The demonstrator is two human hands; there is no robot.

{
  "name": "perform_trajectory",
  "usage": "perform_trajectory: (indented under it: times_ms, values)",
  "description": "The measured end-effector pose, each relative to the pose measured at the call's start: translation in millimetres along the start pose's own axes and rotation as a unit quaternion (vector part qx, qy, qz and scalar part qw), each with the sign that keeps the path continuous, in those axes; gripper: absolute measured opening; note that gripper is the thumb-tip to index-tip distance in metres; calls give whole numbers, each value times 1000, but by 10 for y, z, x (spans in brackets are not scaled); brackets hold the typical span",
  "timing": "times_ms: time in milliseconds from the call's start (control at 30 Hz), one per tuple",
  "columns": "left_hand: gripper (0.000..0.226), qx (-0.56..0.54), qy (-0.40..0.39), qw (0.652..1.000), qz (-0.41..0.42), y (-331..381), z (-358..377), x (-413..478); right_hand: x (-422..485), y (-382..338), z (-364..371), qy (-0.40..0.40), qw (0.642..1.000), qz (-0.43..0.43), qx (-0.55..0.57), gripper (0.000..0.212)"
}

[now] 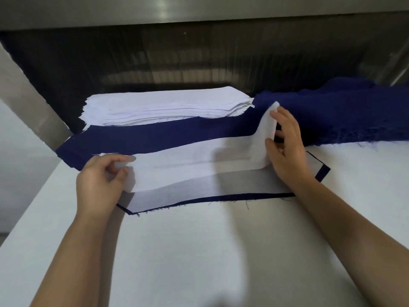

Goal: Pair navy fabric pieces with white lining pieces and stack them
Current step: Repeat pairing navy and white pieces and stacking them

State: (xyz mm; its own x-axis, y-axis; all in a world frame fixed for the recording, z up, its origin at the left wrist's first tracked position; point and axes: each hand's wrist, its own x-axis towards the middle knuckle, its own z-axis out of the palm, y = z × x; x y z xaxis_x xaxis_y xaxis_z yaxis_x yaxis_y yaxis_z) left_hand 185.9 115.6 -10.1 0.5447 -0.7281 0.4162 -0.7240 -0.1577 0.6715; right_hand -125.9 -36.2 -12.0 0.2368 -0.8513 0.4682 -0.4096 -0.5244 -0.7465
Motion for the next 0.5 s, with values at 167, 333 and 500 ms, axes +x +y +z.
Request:
perform_trajectory:
  times_ms: [167,333,500]
  values:
    - [34,-41,9,999,-24,28,11,-14,13,-22,-27,25,1000,-2,1,63]
    - [31,-29,21,998,-45,-1,16,1,15,-69,-58,85,994,35,59,79]
    - [40,-60,39,995,-62,-17,38,-5,12,-38,-134,80,985,85,127,69]
